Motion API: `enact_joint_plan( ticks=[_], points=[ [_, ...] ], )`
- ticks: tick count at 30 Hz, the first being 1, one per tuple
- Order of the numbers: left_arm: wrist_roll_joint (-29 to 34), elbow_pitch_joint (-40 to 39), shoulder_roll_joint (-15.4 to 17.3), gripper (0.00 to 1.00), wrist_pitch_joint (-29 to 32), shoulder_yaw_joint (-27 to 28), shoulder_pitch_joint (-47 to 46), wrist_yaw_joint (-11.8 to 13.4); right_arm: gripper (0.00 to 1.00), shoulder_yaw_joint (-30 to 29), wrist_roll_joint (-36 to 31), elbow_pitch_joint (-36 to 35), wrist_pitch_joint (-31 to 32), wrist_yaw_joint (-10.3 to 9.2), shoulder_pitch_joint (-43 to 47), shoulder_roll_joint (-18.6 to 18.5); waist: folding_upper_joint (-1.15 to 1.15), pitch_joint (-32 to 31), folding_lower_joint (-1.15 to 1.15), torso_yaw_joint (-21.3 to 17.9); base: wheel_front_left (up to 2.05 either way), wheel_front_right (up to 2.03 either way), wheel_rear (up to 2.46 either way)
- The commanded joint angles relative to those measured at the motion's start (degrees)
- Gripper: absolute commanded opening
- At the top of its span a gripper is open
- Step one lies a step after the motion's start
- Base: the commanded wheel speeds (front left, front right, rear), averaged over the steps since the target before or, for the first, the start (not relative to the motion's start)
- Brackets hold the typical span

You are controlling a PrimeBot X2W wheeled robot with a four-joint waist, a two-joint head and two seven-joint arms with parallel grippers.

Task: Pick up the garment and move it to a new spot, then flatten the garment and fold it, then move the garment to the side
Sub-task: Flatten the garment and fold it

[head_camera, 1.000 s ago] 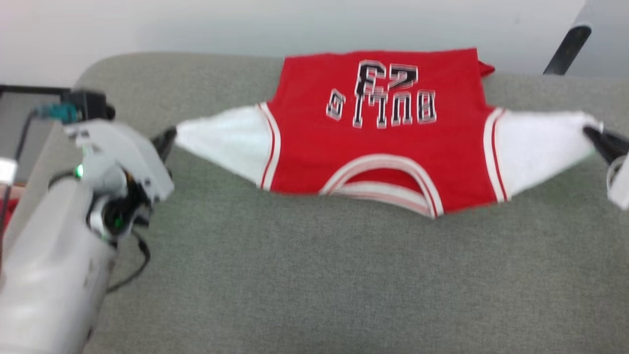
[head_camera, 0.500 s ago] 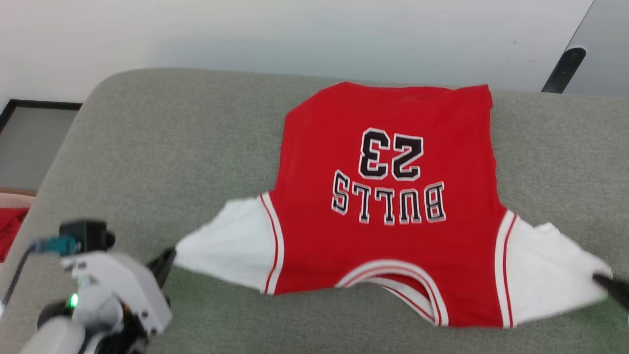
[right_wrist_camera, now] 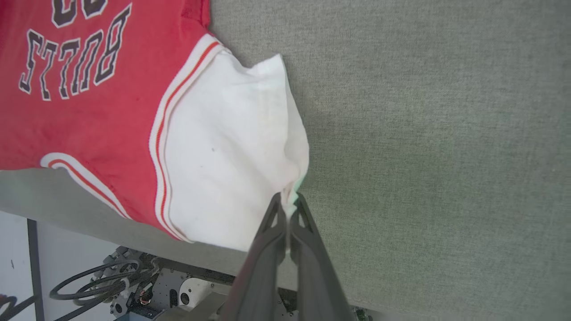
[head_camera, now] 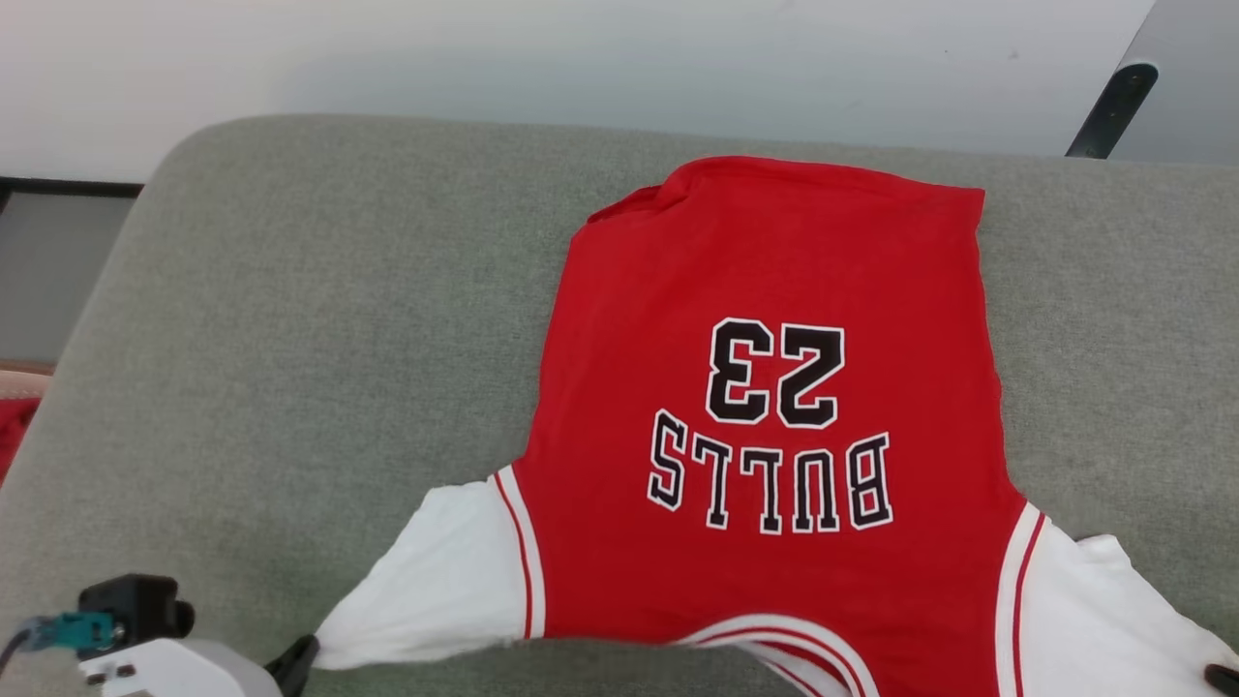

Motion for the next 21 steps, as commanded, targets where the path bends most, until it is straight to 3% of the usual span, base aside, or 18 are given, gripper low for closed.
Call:
enact_joint_plan(
  ticks=[1,6,13,14,15,16,17,18,21],
  points=[
    [0.11,-0.83,0.66,0.0,-0.1,0.62,0.81,0.92,0.0,-1.16,-0.55,-0.6,0.94,-0.04,0.41,0.42,0.0,0.28,0.0,-0.05,0.0,0.0,0.0],
    [0.41,-3.14,1.2,0.0,-0.11,1.25,1.68,2.31,0.0,-3.07,-1.62,-1.37,2.81,-0.04,-1.79,1.58,0.0,0.98,0.0,-0.02,0.0,0.0,0.0],
    [1.33,-2.3,-0.44,0.0,-0.69,-0.47,-0.93,0.92,0.0,-1.02,-4.25,-0.6,3.06,-0.04,-4.17,2.57,0.0,1.97,0.0,0.08,0.0,0.0,0.0],
    [1.43,-1.98,-0.78,0.0,-0.83,-0.97,-1.17,0.81,0.27,-0.49,-4.85,-0.59,2.47,-0.04,-4.51,2.37,0.0,2.05,0.0,0.04,0.0,0.0,0.0],
    [1.59,-1.68,-1.3,0.0,-1.04,-1.35,-1.56,0.38,0.41,-0.01,-5.23,-0.19,2.53,-0.04,-4.48,2.38,0.0,2.1,0.0,0.02,0.0,0.0,0.0],
    [1.64,-1.3,-1.76,0.0,-1.22,-1.73,-1.87,0.21,0.46,0.71,-5.48,0.06,2.68,-0.04,-4.4,2.34,0.0,2.13,0.0,-0.02,0.0,0.0,0.0],
    [1.73,-0.9,-2.04,0.0,-1.32,-2.15,-2.03,-0.12,0.69,1.22,-5.59,0.16,2.67,-0.04,-4.48,2.16,0.0,2.17,0.0,-0.08,0.0,0.0,0.0],
    [1.96,-0.48,-2.34,0.0,-1.55,-2.46,-2.23,-0.16,1.0,1.55,-5.77,0.01,2.52,-0.04,-4.63,1.88,0.0,2.22,0.0,-0.13,0.0,0.0,0.0],
    [2.22,0.17,-3.0,0.0,-2.03,-2.85,-2.67,-0.59,1.0,2.4,-6.03,-0.63,2.47,-0.04,-4.61,1.29,0.0,2.28,0.0,-0.23,0.0,0.0,0.0]
  ],
)
